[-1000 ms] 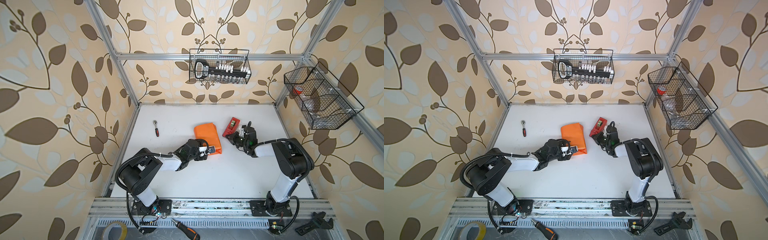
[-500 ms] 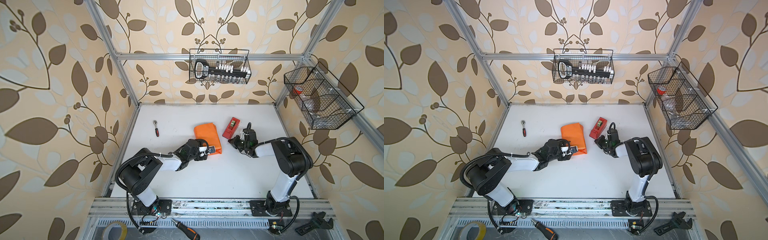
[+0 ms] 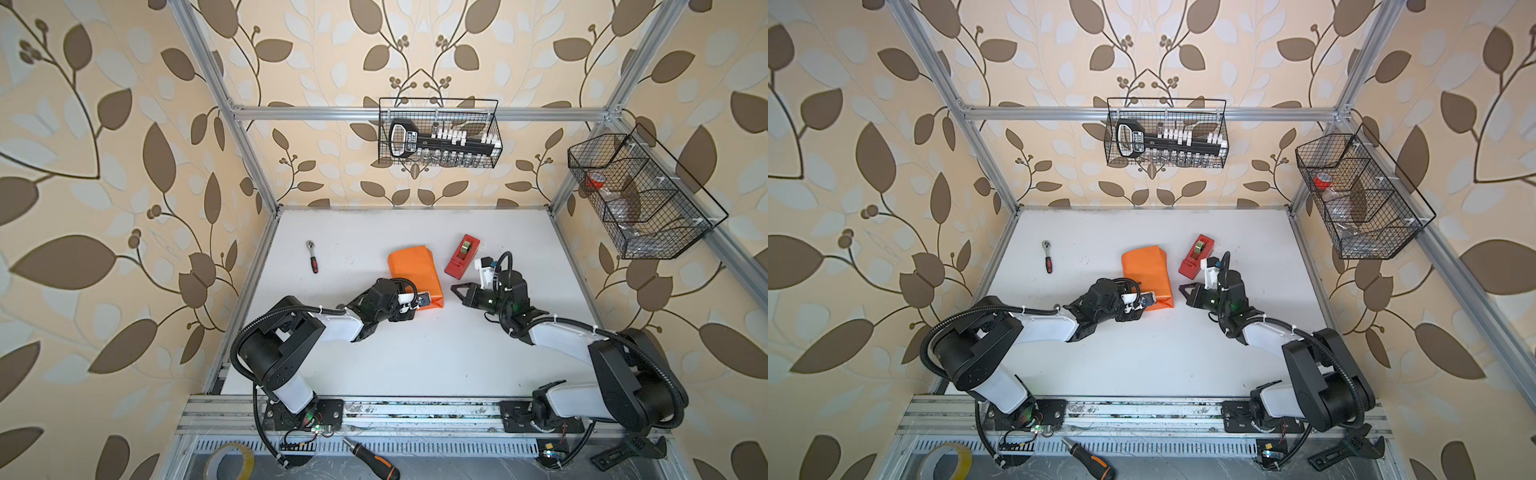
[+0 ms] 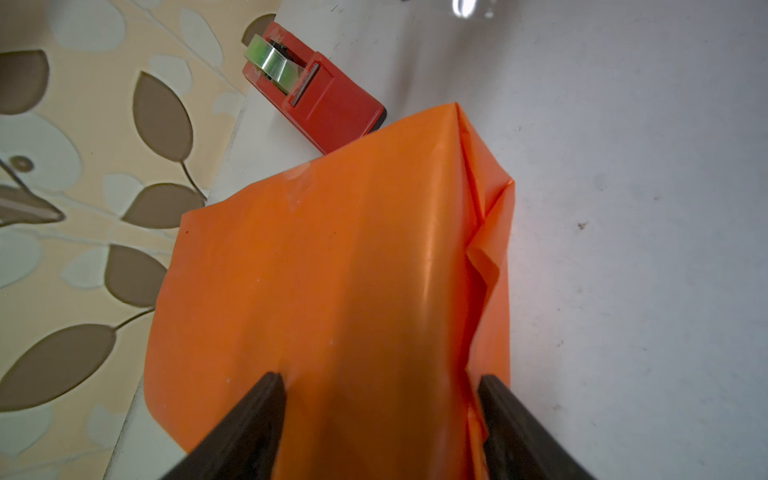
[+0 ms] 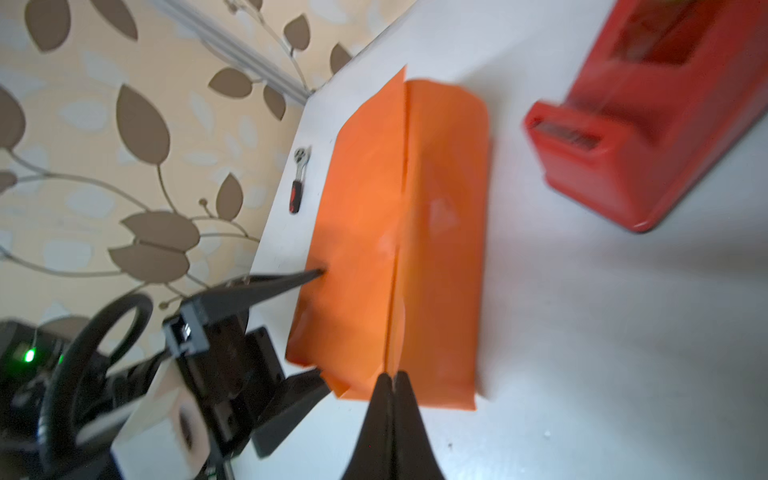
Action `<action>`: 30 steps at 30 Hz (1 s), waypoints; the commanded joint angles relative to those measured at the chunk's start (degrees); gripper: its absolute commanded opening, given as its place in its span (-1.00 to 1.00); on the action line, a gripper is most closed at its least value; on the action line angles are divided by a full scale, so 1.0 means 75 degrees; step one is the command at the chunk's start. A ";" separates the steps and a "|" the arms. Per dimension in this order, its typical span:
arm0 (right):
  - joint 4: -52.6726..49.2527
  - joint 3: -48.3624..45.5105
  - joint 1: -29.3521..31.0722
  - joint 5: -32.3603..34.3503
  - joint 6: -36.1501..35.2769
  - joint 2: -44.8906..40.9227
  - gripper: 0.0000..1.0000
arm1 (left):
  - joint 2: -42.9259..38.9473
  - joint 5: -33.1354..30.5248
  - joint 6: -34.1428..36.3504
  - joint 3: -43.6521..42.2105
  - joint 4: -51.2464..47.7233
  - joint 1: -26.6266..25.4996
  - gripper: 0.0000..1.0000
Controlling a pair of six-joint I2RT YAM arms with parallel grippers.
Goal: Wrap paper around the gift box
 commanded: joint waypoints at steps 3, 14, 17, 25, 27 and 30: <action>0.0433 -0.0139 0.0878 -0.0263 -0.0895 0.0140 -1.00 | 0.0335 -0.0115 0.0113 -0.0002 -0.0879 0.0186 0.47; 0.1324 0.0310 0.1613 -0.0257 -0.1091 0.1489 -1.00 | 0.0330 -0.0103 0.0100 0.0019 -0.0885 0.0184 0.47; 0.1359 0.0391 0.1674 -0.0240 -0.1147 0.1680 -1.00 | 0.0326 -0.0094 0.0101 0.0016 -0.0886 0.0192 0.47; 0.1469 0.0523 0.1714 -0.0188 -0.1185 0.1943 -1.00 | 0.0342 -0.0101 0.0101 0.0022 -0.0884 0.0200 0.47; 0.1467 0.0558 0.1718 -0.0164 -0.1181 0.1992 -1.00 | 0.0341 -0.0102 0.0099 0.0021 -0.0890 0.0191 0.47; 0.1453 0.0588 0.1718 -0.0128 -0.1194 0.2040 -1.00 | 0.0339 -0.0106 0.0097 0.0020 -0.0906 0.0201 0.47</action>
